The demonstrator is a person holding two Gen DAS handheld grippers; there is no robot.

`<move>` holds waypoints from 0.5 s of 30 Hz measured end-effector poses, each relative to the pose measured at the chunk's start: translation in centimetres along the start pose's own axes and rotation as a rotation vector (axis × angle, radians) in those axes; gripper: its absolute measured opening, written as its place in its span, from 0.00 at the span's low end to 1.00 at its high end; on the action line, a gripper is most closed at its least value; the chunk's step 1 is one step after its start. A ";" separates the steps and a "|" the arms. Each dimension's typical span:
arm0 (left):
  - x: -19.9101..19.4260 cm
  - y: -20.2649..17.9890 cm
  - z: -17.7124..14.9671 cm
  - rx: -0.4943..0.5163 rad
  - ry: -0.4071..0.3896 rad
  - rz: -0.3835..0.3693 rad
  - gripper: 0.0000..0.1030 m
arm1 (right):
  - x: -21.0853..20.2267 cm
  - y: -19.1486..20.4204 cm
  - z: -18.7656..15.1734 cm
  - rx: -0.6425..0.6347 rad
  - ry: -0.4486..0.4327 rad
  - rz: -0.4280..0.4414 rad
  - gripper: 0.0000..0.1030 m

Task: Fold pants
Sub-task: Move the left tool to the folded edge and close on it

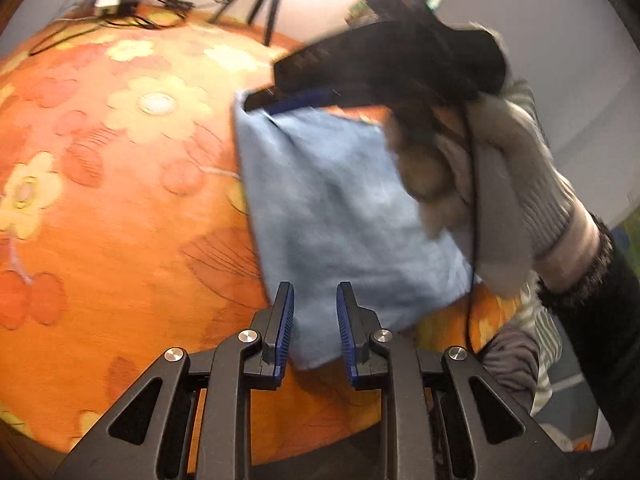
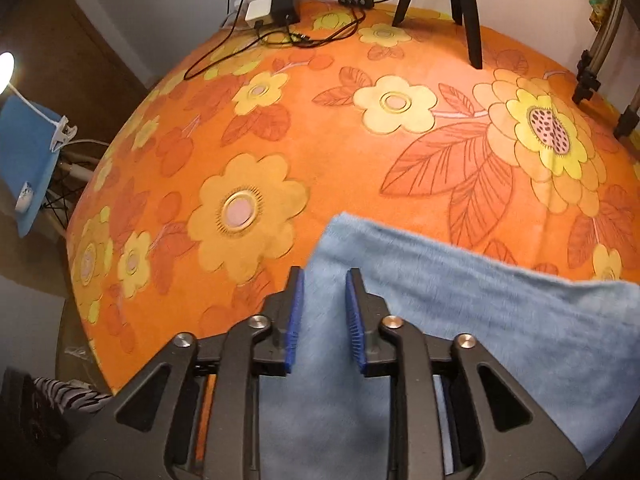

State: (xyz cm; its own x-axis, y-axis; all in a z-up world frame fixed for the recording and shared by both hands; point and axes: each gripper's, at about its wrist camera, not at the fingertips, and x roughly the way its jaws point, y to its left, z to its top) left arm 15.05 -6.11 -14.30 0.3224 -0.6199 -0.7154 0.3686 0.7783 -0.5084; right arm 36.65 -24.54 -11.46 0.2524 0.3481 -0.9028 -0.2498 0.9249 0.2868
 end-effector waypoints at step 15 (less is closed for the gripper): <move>-1.1 0.7 1.2 -0.079 -0.052 0.002 0.27 | 3.4 4.7 0.5 -0.104 0.181 -0.283 0.30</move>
State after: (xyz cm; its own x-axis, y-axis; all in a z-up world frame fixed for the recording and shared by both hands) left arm 16.02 -5.02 -13.29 0.3682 -0.6214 -0.6916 0.2985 0.7835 -0.5451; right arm 36.77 -18.90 -13.02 0.1573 0.0389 -0.9868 -0.2896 0.9571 -0.0084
